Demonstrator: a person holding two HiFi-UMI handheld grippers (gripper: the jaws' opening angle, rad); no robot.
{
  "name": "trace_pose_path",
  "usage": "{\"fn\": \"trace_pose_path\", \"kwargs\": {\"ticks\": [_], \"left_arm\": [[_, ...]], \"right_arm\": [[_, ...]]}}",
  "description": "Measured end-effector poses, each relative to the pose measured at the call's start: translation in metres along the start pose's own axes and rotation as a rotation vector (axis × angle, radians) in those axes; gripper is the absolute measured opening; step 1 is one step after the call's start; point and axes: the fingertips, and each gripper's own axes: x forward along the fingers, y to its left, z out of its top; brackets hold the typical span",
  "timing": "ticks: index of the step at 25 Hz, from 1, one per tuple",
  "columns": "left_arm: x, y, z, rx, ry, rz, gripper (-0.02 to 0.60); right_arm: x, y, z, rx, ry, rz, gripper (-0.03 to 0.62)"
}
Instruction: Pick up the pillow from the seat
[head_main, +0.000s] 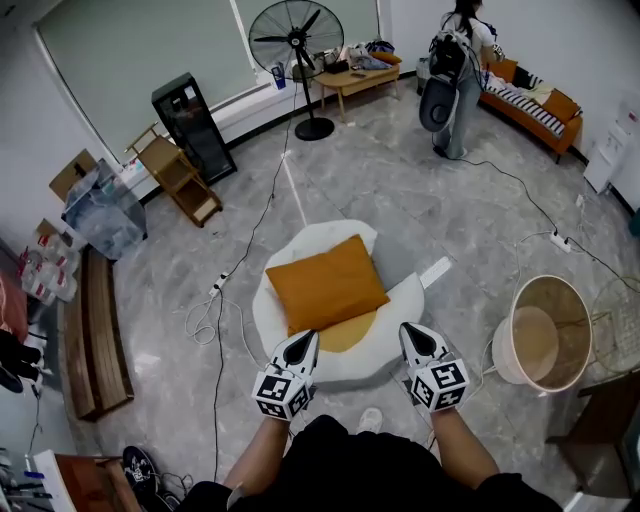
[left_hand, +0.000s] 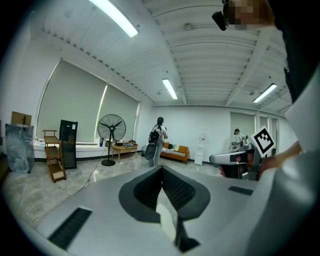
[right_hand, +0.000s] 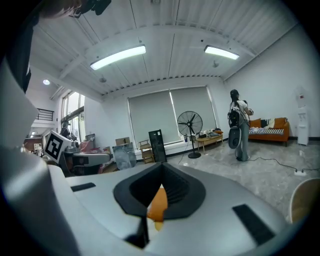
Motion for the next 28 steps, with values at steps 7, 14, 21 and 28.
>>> {"fn": "trace_pose_path", "kwargs": {"ticks": [7, 14, 21, 28], "left_arm": [[0.018, 0.035, -0.004, -0.01, 0.023, 0.055, 0.012], [0.05, 0.086, 0.02, -0.014, -0.021, 0.08, 0.012], [0.062, 0.155, 0.022, -0.039, -0.016, 0.112, 0.012], [0.078, 0.194, 0.002, -0.074, 0.006, 0.137, 0.012]], "right_arm": [[0.05, -0.01, 0.001, 0.004, 0.03, 0.044, 0.006], [0.115, -0.012, 0.019, -0.035, 0.017, 0.052, 0.006], [0.183, 0.002, 0.035, -0.021, 0.074, 0.104, 0.006], [0.225, 0.009, 0.032, -0.069, 0.14, 0.138, 0.006]]}}
